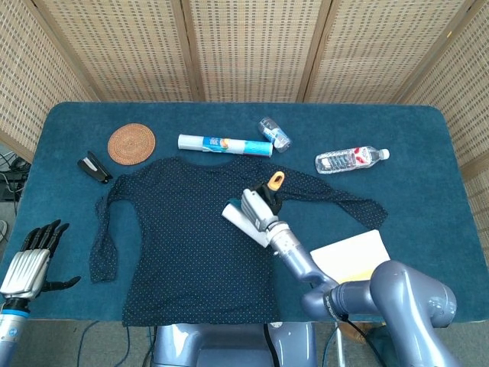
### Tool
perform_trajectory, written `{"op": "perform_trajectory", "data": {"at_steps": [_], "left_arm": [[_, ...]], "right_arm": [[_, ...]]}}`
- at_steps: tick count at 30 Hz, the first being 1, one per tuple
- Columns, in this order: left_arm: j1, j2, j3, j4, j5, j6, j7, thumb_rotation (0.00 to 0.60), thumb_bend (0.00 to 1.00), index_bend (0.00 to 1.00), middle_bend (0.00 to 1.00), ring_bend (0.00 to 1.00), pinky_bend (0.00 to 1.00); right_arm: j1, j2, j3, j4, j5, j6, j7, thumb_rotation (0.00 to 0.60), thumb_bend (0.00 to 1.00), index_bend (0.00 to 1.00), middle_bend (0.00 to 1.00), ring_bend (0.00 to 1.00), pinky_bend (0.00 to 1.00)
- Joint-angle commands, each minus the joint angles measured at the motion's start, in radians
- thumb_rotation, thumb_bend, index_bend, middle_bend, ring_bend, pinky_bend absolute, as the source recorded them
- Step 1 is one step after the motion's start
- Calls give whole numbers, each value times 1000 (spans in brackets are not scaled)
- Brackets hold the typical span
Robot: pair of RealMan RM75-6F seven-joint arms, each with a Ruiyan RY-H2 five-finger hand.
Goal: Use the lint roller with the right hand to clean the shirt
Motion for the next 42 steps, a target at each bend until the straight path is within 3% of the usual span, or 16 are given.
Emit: {"op": "perform_trajectory", "data": {"at_steps": [1,9,10,12,14,15,17,22,27,29,30,32,35,37,39,42], "left_arm": [[0,-1,-1,0,-3,0,2,600,0,0,0,0,0],[0,-3,1,0,-4,-1,8,600,0,0,0,0,0],[-1,-3,1,0,-2,-1,8,600,0,0,0,0,0],[-1,-3,2,-2,1,1,8,600,0,0,0,0,0],[0,-2,2,-4,3,1,5,600,0,0,0,0,0],[0,0,3,-5,5,2,3,600,0,0,0,0,0],[2,6,6,-13,15,8,-7,600,0,0,0,0,0],[16,24,17,-31,63,48,-28,600,0,0,0,0,0],[27,34,26,-33,96,74,-52,600,0,0,0,0,0],[32,37,30,-31,116,88,-67,600,0,0,0,0,0],[33,37,31,-30,122,93,-70,600,0,0,0,0,0],[40,39,36,-28,145,113,-77,600,0,0,0,0,0],[51,36,41,-23,173,146,-77,600,0,0,0,0,0],[58,31,43,-18,187,163,-75,600,0,0,0,0,0],[67,22,45,-8,205,186,-73,600,0,0,0,0,0],[79,0,42,17,234,231,-74,600,0,0,0,0,0]], "right_arm": [[-22,12,0,50,9,-23,16,600,685,707,1000,1000,1000],[-52,12,18,94,-9,-32,40,600,669,674,1000,1000,1000],[-56,13,27,90,-14,-29,53,600,658,604,1000,1000,1000],[-64,16,40,79,-20,-16,67,600,573,340,1000,1000,1000],[-72,20,52,67,-29,7,73,600,336,48,998,1000,1000],[-79,24,64,55,-35,26,83,600,259,10,997,1000,1000],[-97,40,81,18,-46,66,101,600,135,0,995,1000,1000],[-165,135,87,-130,-93,172,164,600,102,0,994,1000,1000],[-282,294,45,-256,-266,235,475,600,97,0,964,999,1000],[-363,356,23,-274,-364,295,690,600,71,0,901,963,990],[-382,369,17,-272,-387,307,740,600,54,0,869,933,958],[-462,410,4,-279,-428,360,906,600,15,0,744,793,782],[-567,457,-23,-319,-443,408,1072,600,0,0,353,331,262],[-618,478,-43,-331,-469,429,1133,600,0,0,180,131,74],[-671,486,-62,-330,-499,455,1176,600,0,0,60,25,4],[-735,483,-78,-328,-528,470,1235,600,0,0,0,0,0]]}}
